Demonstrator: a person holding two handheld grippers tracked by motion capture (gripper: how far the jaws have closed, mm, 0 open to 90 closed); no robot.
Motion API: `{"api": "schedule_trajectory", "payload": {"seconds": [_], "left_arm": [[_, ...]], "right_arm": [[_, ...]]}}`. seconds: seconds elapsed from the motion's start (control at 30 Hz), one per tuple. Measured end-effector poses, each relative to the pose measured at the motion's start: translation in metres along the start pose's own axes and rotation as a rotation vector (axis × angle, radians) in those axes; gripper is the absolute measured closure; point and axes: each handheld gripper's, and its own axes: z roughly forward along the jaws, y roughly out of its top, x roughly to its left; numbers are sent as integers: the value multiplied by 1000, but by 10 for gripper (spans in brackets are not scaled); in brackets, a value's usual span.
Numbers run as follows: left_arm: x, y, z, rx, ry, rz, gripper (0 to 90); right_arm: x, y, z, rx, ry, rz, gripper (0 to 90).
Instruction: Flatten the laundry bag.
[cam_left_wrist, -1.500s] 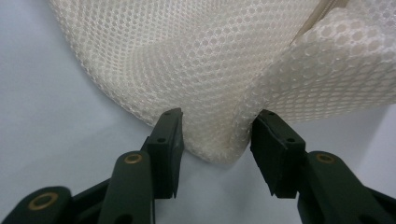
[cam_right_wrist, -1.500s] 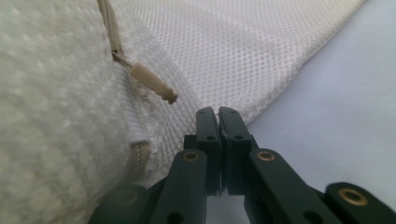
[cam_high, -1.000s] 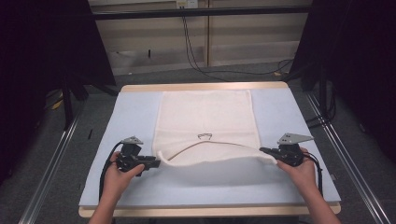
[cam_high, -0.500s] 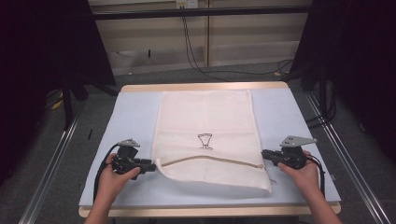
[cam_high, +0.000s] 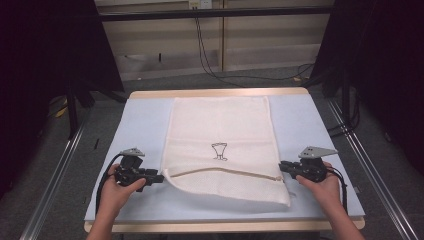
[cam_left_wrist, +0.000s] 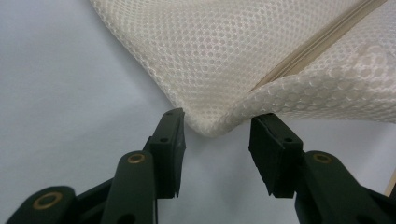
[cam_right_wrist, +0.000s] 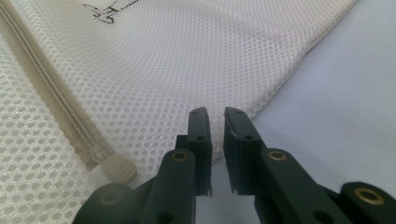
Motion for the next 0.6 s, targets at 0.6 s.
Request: {"api": "schedule_trajectory", "payload": {"seconds": [0.6], "left_arm": [[9, -2, -14, -29, 19, -49, 463]], "right_arm": [[2, 1, -1, -4, 5, -5, 825]]}}
